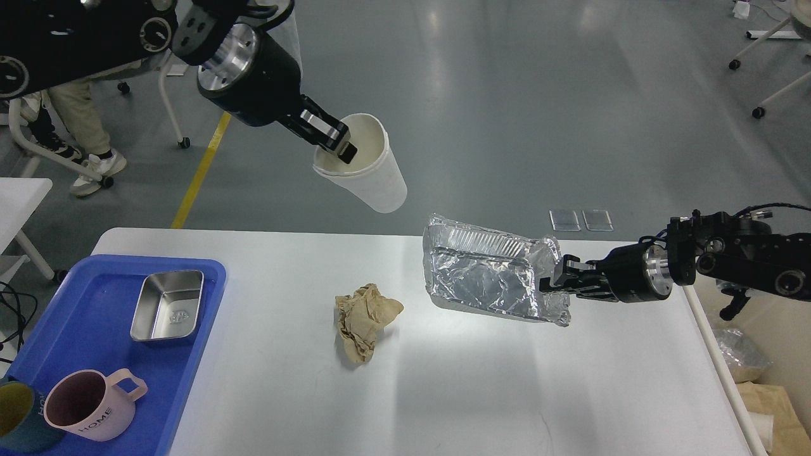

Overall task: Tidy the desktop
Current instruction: 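Place the paper cup into the foil container and release it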

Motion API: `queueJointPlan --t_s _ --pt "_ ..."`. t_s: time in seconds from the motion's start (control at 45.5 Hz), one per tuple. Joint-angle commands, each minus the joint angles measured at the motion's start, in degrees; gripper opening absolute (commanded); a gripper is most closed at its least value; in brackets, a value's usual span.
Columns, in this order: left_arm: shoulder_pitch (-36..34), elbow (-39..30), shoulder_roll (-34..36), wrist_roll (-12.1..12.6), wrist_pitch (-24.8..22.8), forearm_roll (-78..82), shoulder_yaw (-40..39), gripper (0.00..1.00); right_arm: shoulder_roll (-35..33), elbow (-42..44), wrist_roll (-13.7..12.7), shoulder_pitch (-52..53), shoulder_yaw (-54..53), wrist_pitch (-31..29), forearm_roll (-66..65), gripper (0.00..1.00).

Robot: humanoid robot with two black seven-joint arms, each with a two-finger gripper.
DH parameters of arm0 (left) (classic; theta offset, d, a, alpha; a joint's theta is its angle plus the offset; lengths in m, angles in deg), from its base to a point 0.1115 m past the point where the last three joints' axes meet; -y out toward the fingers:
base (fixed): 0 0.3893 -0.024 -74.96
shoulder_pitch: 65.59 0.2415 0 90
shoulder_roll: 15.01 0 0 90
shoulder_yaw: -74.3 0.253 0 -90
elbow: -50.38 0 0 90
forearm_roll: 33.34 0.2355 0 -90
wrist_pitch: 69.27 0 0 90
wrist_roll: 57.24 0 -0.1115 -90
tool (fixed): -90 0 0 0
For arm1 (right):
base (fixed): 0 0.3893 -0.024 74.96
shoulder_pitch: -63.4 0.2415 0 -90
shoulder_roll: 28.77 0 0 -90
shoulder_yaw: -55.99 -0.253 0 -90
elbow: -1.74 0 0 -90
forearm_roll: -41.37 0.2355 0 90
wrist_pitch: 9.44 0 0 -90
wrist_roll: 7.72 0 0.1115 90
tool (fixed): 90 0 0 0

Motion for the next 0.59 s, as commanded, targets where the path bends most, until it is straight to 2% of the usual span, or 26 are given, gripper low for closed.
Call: queueJointPlan --t_s 0.0,0.154,0.395,0.571 --pt "2.88 5.18 -6.98 0.0 0.07 -2.58 -1.67 0.01 1.98 0.0 0.09 1.95 0.29 -0.05 0.18 0.0" --pt "6.4 10.63 -15.51 0.0 0.16 -4.07 -2.37 0.01 4.53 0.17 0.17 3.62 0.99 -0.13 0.62 0.0" --pt "10.0 17.84 -24.12 -0.08 0.07 -6.1 -2.81 0.02 5.32 0.26 0.26 5.21 1.25 -0.31 1.32 0.0" --pt "12.82 18.9 -25.27 0.0 0.16 -5.92 -2.46 0.02 5.32 0.26 0.26 5.65 1.43 -0.4 1.41 0.0"
